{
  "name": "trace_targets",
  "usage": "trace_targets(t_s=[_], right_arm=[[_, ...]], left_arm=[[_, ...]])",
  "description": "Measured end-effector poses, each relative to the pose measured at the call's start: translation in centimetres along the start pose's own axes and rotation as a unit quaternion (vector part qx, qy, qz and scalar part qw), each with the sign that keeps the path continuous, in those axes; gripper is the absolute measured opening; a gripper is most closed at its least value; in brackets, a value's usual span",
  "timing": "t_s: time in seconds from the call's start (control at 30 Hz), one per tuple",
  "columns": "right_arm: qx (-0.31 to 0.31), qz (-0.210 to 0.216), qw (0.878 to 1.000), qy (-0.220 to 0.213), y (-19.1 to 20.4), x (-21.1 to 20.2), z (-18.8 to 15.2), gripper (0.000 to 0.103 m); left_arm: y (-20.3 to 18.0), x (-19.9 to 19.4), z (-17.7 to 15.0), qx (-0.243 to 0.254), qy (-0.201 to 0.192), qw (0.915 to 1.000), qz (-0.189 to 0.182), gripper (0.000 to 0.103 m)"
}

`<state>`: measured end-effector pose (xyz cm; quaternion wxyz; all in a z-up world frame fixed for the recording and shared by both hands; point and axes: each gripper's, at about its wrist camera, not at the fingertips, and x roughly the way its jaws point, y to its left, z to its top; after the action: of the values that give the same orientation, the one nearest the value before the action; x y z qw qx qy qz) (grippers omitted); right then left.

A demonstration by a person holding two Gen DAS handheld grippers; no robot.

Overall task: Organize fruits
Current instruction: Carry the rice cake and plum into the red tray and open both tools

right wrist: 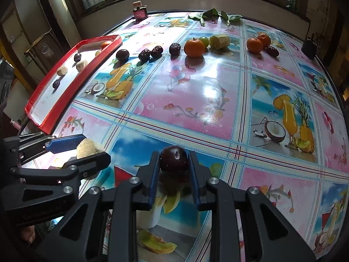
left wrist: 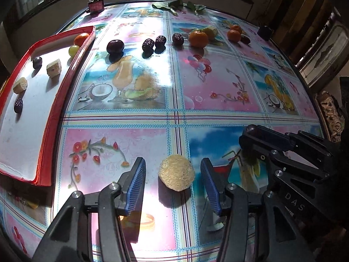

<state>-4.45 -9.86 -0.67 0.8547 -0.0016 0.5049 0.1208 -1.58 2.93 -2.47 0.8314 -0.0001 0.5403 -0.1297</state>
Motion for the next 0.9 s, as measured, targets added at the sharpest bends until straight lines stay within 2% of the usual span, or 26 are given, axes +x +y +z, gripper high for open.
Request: trace_targets(t_s=[0.07, 0.13, 0.17, 0.2, 0.37, 0.9], right_arm=[[0.0, 0.002, 1.0, 0.0, -0.1, 0.0, -0.1, 0.028], [-0.001, 0.003, 1.0, -0.002, -0.1, 0.0, -0.2, 0.028], [-0.001, 0.004, 1.0, -0.003, -0.2, 0.0, -0.2, 0.028], [-0.002, 0.005, 1.0, -0.004, -0.2, 0.0, -0.2, 0.028], [-0.006, 0.006, 1.0, -0.012, -0.1, -0.2, -0.4, 0.028], [-0.029, -0.008, 0.999, -0.03, 1.0, -2.5, -0.1, 0.028]], left_arm=[[-0.1, 0.1, -0.1, 0.009, -0.004, 0.9999, 0.01, 0.055], [0.0, 0.0, -0.2, 0.006, -0.01, 0.9999, 0.012, 0.051], [0.1, 0.0, -0.1, 0.005, -0.014, 0.9998, 0.011, 0.038], [0.2, -0.1, -0.1, 0.003, -0.015, 0.9999, 0.008, 0.031], [0.8, -0.3, -0.1, -0.018, -0.019, 0.9997, 0.0, 0.031], [0.3, -3.6, 0.2, -0.029, -0.062, 0.9976, 0.006, 0.031]])
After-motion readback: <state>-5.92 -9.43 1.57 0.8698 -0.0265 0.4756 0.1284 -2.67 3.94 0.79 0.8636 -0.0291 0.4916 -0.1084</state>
